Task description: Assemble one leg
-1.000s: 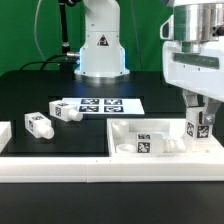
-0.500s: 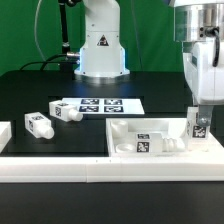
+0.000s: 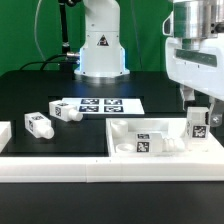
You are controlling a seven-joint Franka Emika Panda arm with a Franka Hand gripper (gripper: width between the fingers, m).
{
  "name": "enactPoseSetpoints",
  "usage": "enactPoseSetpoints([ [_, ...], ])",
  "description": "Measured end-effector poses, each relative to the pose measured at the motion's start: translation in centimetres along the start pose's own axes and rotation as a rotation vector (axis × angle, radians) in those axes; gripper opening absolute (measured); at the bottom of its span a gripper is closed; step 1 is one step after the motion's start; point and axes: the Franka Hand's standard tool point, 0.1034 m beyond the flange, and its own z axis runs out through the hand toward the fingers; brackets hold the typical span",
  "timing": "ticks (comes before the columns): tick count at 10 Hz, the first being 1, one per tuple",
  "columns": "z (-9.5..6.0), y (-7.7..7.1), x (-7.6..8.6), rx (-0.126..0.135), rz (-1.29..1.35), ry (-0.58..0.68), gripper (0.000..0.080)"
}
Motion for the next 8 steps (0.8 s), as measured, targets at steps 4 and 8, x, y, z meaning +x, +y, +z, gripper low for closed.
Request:
enactPoseSetpoints([
  [4,0.03,0.05,0.06,-0.005,-0.314,0.003,0.0648],
  [8,-0.67,-0.48,0.7,-0.03,-0.812,0.016,0.0648],
])
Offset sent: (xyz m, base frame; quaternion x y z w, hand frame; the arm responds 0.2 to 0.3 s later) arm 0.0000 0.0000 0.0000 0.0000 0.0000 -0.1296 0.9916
